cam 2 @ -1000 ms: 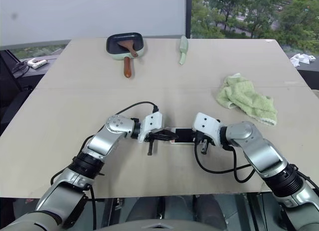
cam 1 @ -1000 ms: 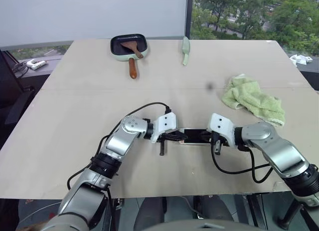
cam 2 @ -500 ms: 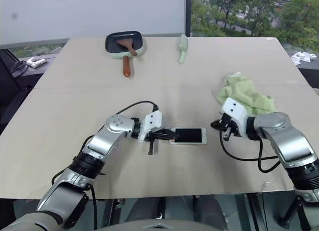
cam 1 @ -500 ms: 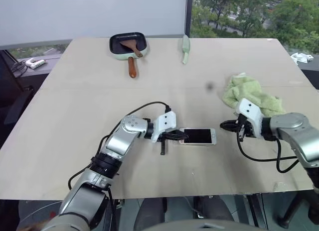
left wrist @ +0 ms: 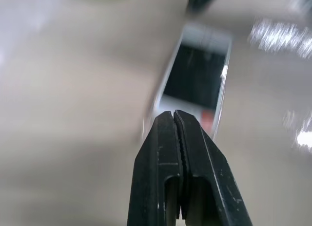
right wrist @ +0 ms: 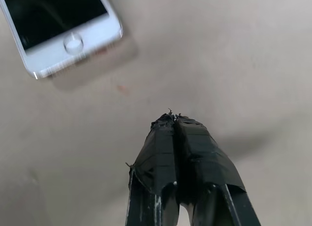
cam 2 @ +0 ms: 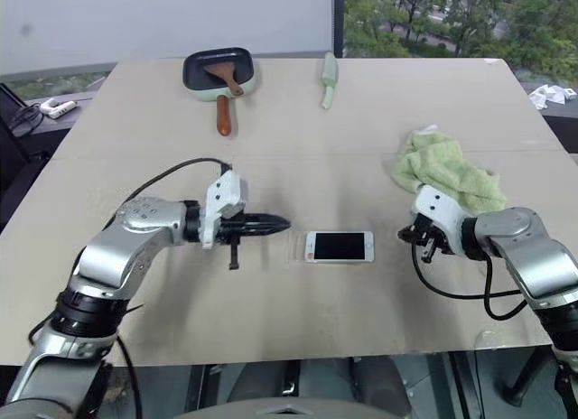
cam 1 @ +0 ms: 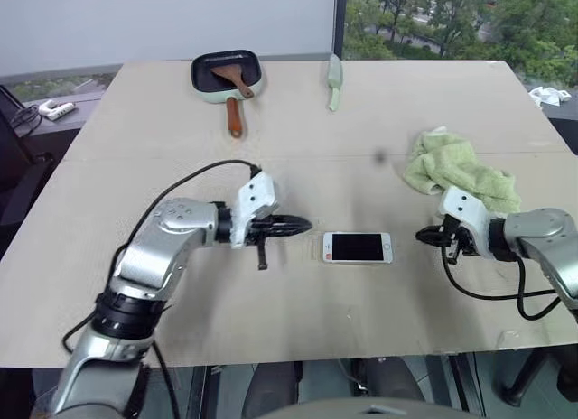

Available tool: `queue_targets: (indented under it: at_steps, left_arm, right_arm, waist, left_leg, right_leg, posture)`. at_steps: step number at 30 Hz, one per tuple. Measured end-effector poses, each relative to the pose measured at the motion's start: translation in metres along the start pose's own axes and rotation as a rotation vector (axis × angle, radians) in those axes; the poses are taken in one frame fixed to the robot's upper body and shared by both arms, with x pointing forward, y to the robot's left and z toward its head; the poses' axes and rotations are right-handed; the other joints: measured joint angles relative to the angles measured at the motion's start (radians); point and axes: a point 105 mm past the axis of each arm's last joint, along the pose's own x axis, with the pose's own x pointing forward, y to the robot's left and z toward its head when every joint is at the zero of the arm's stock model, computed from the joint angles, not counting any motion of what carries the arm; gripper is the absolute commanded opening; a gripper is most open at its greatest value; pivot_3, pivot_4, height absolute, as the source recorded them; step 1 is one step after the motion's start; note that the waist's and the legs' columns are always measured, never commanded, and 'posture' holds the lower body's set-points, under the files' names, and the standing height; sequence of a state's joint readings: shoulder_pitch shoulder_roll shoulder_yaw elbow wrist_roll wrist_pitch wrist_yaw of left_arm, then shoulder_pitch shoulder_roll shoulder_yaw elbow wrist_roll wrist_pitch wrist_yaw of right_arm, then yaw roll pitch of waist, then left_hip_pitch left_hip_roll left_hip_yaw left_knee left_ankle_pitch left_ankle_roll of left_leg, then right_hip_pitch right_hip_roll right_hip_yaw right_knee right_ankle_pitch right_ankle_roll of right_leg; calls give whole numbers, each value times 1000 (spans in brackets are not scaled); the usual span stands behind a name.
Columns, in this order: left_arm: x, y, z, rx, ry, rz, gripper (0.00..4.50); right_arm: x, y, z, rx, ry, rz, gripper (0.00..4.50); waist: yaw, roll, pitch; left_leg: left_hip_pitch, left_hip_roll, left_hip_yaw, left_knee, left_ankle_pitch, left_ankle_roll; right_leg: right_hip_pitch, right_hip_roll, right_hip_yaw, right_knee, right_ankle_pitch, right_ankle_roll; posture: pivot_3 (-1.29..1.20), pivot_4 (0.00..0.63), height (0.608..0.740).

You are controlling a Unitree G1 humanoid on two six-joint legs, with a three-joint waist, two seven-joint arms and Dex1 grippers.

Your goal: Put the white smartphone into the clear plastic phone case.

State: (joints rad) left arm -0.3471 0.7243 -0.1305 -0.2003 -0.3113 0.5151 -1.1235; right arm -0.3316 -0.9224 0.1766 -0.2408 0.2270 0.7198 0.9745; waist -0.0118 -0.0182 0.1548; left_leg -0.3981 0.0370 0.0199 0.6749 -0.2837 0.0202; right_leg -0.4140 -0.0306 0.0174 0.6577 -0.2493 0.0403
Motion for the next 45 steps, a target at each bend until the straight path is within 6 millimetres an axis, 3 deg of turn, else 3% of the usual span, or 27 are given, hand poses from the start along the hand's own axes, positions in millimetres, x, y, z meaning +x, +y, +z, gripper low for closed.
queue_targets:
  at_steps: [3, 8, 13, 18, 27, 32, 45]
  left_arm:
    - [2, 1, -19, -17, 47, 8, 0]
    - [22, 3, -32, -52, 9, 5, 0]
    - [28, 5, -31, -6, 5, -9, 0]
    - [35, 5, -28, 2, -2, -18, 0]
    - [51, -11, -20, -6, -22, -62, 0]
    - [57, -17, -18, -23, -28, -65, 0]
    - [62, -17, -16, -39, -32, -53, 0]
  right_arm:
    - [3, 4, 2, -30, 15, 12, 106]
    - [-2, 9, 9, -100, 44, 31, 106]
    - [-6, 15, 21, -168, 60, 51, 106]
    - [-5, 25, 21, -228, 129, 92, 106]
    - [5, 33, 24, -332, 222, 122, 106]
    - [17, 39, 36, -391, 221, 140, 106]
    - [25, 37, 44, -440, 288, 105, 106]
  waist:
    - [6, 0, 1]
    - [13, 0, 1]
    - [22, 0, 1]
    - [30, 0, 1]
    - [24, 0, 1]
    - [24, 0, 1]
    - [24, 1, 1]
  left_leg:
    - [0, 0, 0, 0, 0, 0]
    - [-1, -1, 0, 1, 0, 0]
    - [0, -1, -1, 1, 0, 0]
    - [0, -1, -1, 5, 0, 0]
    - [-1, -1, -1, 7, 0, 0]
    - [-1, 0, -1, 7, 0, 0]
    - [0, -1, -1, 9, 0, 0]
  right_leg:
    - [0, 0, -1, 0, 0, 0]
    - [0, -1, -1, 0, 0, 0]
    - [0, -1, -1, 1, 0, 0]
    - [2, -2, -2, 2, 0, 0]
    - [1, -1, -1, 3, 0, 0]
    - [1, 0, -1, 4, 0, 0]
    - [2, 0, -2, 5, 0, 0]
  posture:
    - [0, 150, 740]
    - [0, 150, 740]
    - [0, 150, 740]
    - [0, 150, 740]
    - [0, 150, 740]
    - [0, 150, 740]
    - [0, 150, 740]
